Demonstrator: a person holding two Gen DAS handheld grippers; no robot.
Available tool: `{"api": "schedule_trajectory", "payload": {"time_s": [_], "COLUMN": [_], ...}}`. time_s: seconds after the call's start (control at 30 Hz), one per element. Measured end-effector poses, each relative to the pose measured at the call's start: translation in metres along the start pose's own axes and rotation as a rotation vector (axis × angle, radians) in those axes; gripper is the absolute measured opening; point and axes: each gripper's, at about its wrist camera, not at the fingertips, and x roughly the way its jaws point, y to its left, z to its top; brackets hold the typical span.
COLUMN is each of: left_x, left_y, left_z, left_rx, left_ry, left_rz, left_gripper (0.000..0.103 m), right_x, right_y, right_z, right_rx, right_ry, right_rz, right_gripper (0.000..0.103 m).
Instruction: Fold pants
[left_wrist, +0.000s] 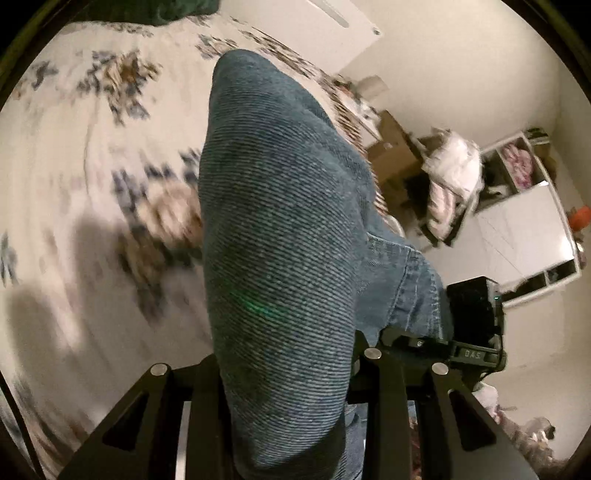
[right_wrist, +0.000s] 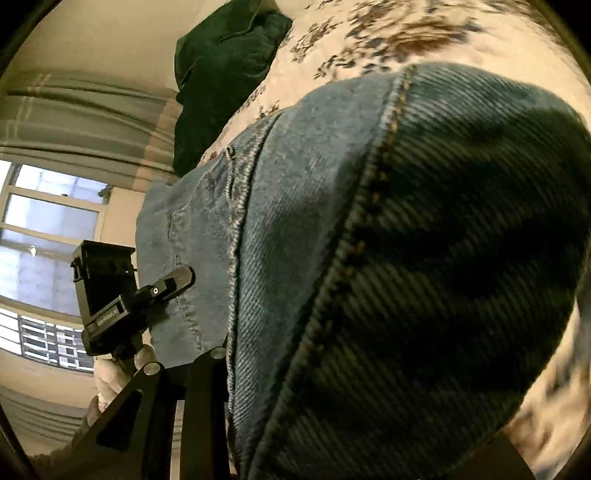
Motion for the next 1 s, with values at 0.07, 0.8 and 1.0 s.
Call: {"api": "schedule_trajectory", "payload": {"time_s": [0.07, 0.8, 1.0], "left_x": [0.012, -0.002, -0.029], "left_y": [0.018, 0.064, 0.018], "left_z": [0.021, 0.009, -0.016], "left_rx": [0.011, 0.037, 0.047], "left_ry": [0.013, -0.034, -0.062], "left_rz": [0.021, 0.643, 0.704], "left_gripper": [0.028, 0.087, 0.088], "right_x": [0.031, 0.06, 0.07], "right_y": [-0.007, 0.018, 0.125], "right_z": [0.038, 0.011, -0.012], "right_rx": [-0.003, -0.088, -0.124], "right_ry": [0.021, -0.089, -0.171], "right_rz": [-0.021, -0.773, -0.853], "right_gripper": [0.035, 0.096, 0.096]}}
